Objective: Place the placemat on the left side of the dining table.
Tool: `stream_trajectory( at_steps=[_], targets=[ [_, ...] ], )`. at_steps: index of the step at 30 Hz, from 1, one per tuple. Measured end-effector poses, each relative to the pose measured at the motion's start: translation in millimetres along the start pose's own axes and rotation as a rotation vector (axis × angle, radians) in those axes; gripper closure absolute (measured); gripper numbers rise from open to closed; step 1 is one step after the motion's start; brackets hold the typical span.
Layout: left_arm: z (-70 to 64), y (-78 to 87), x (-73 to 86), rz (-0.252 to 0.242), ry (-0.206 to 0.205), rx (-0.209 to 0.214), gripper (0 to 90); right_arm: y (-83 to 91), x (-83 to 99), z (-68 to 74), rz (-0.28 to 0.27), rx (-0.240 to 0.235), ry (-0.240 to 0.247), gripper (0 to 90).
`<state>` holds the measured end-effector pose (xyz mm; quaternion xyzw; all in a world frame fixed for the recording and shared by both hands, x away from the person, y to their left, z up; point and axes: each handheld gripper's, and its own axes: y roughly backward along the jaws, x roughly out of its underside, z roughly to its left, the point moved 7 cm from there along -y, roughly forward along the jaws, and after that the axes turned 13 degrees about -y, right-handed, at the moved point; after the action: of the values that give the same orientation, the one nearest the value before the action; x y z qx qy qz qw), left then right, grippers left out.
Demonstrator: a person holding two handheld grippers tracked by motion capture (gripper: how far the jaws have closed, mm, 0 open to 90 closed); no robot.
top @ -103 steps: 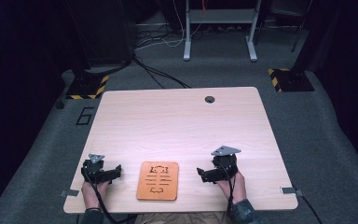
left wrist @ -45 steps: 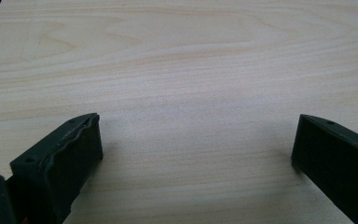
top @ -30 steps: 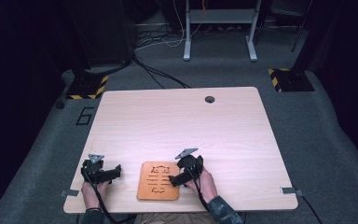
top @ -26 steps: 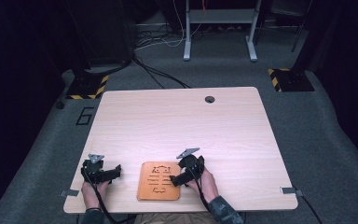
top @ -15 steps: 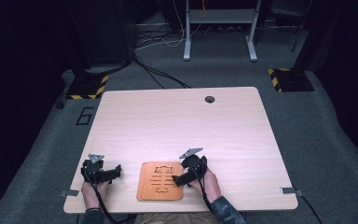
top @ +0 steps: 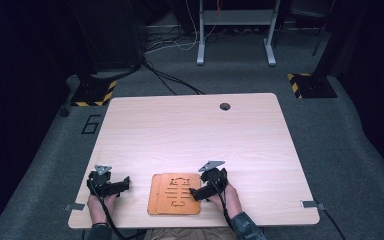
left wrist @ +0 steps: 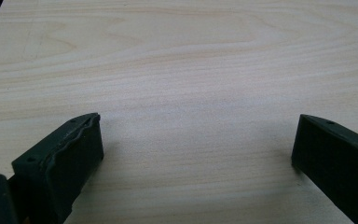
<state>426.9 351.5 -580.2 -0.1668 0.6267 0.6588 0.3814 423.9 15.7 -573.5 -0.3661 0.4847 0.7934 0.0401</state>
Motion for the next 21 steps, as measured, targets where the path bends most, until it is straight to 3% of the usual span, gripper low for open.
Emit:
stream_trajectory(
  at_steps=[21],
  targets=[
    [-0.6, -0.6, -0.6, -0.004, 0.005, -0.004, 1.6, 4.6, 5.7, -5.9, -0.033, 0.01, 0.025, 0.0]
  ],
)
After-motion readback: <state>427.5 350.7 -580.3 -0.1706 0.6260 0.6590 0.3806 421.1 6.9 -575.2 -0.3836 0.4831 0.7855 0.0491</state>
